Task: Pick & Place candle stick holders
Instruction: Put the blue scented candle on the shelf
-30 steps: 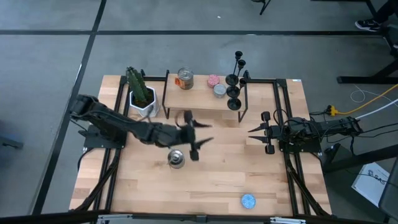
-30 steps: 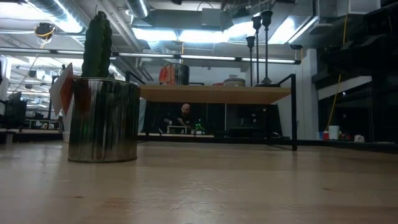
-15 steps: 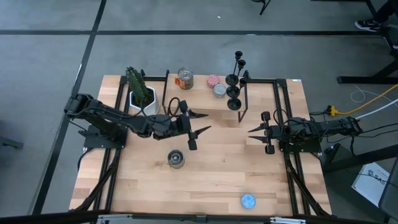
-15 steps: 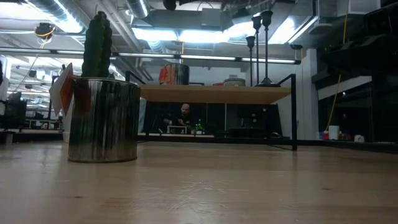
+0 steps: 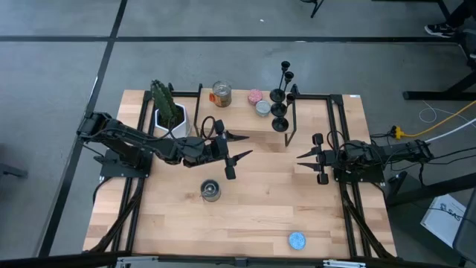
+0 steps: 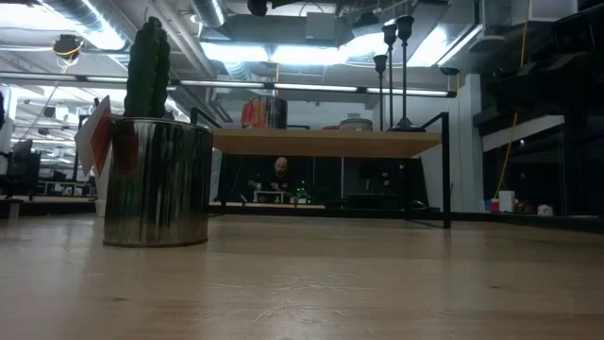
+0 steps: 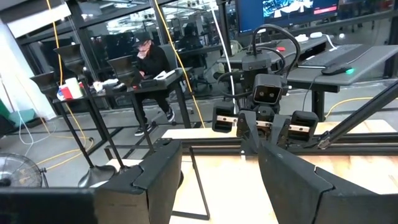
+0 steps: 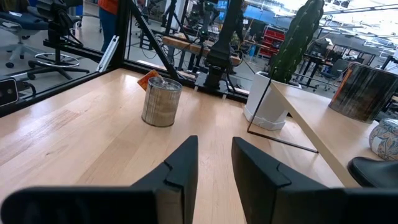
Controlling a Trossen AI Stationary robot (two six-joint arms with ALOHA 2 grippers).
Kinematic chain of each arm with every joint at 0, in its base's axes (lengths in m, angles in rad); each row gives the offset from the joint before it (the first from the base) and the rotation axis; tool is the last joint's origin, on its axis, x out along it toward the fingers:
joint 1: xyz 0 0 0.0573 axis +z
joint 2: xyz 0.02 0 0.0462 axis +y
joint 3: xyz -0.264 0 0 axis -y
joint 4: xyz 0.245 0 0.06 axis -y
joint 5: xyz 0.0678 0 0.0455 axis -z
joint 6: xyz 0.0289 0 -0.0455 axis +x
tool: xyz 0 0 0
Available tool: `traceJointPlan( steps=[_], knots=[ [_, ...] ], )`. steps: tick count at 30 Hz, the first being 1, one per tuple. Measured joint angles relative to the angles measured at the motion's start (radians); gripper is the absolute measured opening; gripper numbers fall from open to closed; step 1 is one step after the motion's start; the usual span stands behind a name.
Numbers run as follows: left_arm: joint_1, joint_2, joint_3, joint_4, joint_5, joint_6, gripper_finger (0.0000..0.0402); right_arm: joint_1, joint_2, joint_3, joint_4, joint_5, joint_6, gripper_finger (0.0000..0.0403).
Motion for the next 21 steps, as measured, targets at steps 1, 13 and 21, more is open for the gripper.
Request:
traceJointPlan(
  steps=[1, 13, 21],
  knots=[
    [0.000, 0.000, 0.000, -0.001, 0.000, 0.000, 0.0208, 0.000, 0.000, 0.000, 0.000, 0.000, 0.000, 0.0100],
    [0.000, 0.000, 0.000, -0.002, -0.001, 0.000, 0.0208, 0.000, 0.000, 0.000, 0.000, 0.000, 0.000, 0.0100],
    [0.000, 0.000, 0.000, -0.011, -0.003, 0.010, 0.0208, 0.000, 0.000, 0.000, 0.000, 0.000, 0.000, 0.0100]
  ],
)
